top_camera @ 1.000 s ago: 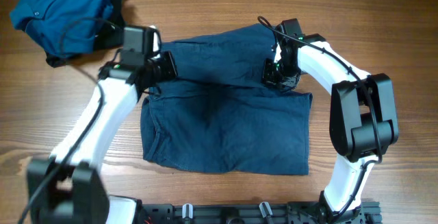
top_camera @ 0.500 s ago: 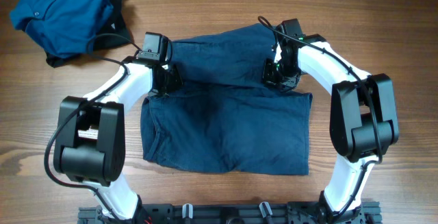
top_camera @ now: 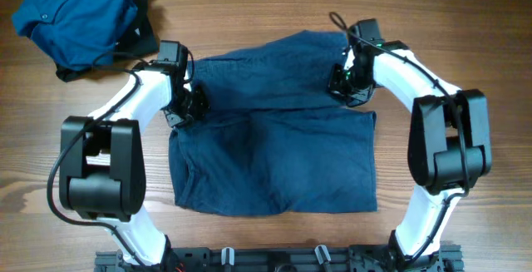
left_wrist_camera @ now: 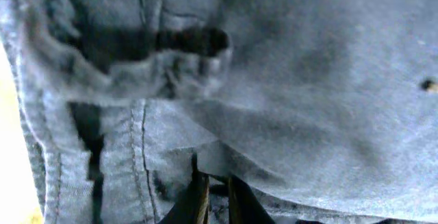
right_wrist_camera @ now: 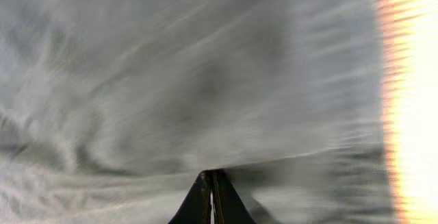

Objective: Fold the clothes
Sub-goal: 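Move both grippers inward along the trousers' top edge and press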

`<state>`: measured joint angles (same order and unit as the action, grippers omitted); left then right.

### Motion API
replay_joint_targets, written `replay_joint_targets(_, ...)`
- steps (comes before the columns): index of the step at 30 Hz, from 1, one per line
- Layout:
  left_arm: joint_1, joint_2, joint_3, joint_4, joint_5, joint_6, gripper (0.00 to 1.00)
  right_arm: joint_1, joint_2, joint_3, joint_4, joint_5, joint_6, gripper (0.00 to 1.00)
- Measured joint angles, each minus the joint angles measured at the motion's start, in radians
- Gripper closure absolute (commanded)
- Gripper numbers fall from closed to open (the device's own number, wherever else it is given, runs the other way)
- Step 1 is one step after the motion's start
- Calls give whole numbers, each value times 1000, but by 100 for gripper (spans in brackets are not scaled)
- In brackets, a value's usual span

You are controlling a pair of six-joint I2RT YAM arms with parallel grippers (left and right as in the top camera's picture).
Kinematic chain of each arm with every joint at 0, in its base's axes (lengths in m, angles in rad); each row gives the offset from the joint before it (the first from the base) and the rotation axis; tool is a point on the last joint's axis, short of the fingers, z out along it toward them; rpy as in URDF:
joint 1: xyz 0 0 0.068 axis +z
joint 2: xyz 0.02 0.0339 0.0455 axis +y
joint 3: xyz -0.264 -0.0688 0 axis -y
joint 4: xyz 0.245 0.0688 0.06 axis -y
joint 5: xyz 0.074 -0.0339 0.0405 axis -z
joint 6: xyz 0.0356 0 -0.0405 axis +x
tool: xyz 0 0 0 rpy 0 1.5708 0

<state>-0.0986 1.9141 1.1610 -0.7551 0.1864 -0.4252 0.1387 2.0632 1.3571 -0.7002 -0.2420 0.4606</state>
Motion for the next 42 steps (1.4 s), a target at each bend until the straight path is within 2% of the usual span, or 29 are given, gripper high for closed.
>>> replay_joint_targets(4, 8, 0, 0, -20, 20, 0, 91, -53, 0, 9, -26, 8, 0, 96)
replay_joint_targets(6, 10, 0, 0, -26, 21, 0, 96, -77, 1, 16, -47, 19, -1, 96)
replay_joint_targets(14, 14, -50, -30, -87, -10, 1, 96, -90, -15, 41, -112, 76, -9, 96)
replay_joint_targets(17, 15, -142, -47, -126, -27, 0, 95, -90, -87, 56, -129, 81, -16, 96)
replay_joint_targets(21, 16, -349, -47, -133, -41, 0, 94, -83, -241, 113, -106, 47, -47, 95)
replay_joint_targets(26, 13, -470, -45, -29, -44, 0, 92, 8, -325, 145, 8, -40, -89, 91)
replay_joint_targets(28, 7, -463, -45, 10, -42, -4, 90, 77, -311, 145, 53, -58, -95, 87)
replay_joint_targets(33, -37, -378, -45, 76, -9, -14, 88, 206, -209, 145, 134, -86, -103, 91)
replay_joint_targets(35, -64, -323, -45, 128, 3, -16, 90, 240, -140, 145, 145, -98, -107, 96)
replay_joint_targets(38, -99, -249, -46, 221, 44, -23, 96, 266, -27, 145, 166, -132, -110, 96)
replay_joint_targets(42, -134, -166, -46, 332, 106, -50, 96, 285, 74, 139, 188, -171, -106, 96)
